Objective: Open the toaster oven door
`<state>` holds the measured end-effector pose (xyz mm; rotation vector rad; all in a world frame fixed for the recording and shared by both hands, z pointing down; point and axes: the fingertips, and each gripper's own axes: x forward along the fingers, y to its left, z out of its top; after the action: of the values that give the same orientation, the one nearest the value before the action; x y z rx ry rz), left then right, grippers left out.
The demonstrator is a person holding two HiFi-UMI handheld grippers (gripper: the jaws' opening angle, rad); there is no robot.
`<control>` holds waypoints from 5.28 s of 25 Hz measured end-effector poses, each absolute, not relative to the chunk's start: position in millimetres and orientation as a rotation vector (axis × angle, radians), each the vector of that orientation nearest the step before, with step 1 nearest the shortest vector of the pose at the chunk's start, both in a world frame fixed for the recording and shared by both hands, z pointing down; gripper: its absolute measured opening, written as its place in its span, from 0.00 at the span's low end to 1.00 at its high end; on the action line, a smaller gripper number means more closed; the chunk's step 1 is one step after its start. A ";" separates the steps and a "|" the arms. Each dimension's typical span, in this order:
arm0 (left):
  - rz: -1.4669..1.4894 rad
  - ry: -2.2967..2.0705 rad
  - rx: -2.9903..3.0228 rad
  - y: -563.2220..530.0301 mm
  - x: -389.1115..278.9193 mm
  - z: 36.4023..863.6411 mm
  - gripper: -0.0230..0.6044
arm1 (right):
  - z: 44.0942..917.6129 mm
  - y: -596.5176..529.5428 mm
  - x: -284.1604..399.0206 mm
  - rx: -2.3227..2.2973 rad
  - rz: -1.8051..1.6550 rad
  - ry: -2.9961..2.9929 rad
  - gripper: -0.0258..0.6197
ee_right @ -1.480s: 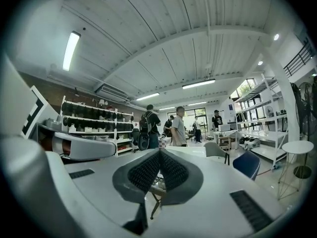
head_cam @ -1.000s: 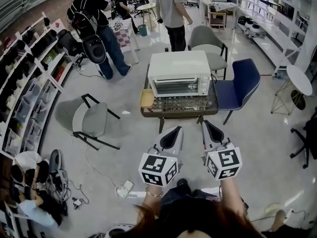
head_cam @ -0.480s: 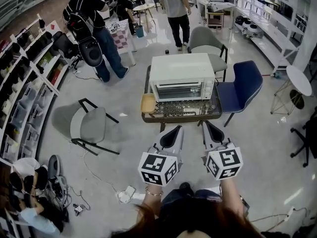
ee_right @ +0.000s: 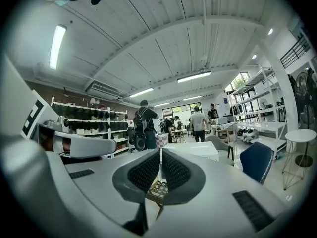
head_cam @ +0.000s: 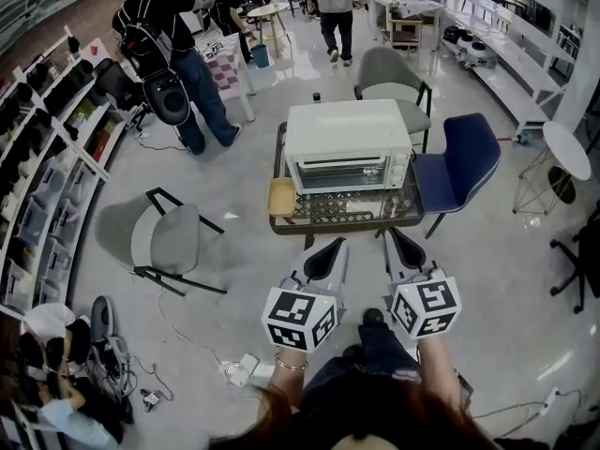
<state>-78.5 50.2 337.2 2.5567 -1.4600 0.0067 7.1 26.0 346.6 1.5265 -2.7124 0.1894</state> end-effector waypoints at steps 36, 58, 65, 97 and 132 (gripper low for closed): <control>0.061 -1.463 2.533 -93.9 -64.4 351.1 0.06 | 374.5 -124.9 0.9 1.464 0.295 -2.712 0.06; 0.087 -1.513 2.472 -171.8 -57.7 369.1 0.06 | 426.3 -215.6 7.9 1.411 0.526 -2.683 0.14; 0.112 -1.494 2.466 -194.0 -55.9 374.6 0.06 | 447.1 -240.5 10.1 1.428 0.631 -2.633 0.18; 0.199 -1.457 2.410 -254.4 -60.8 404.4 0.06 | 543.0 -315.1 25.6 1.491 1.307 -2.452 0.40; 0.181 -1.449 2.414 -267.0 -62.0 402.1 0.06 | 564.8 -326.8 17.9 1.418 1.501 -2.412 0.41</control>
<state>-62.0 -267.0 402.1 2.4144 -1.4493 0.1813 17.9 -326.8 564.8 1.4177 -2.4118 1.5011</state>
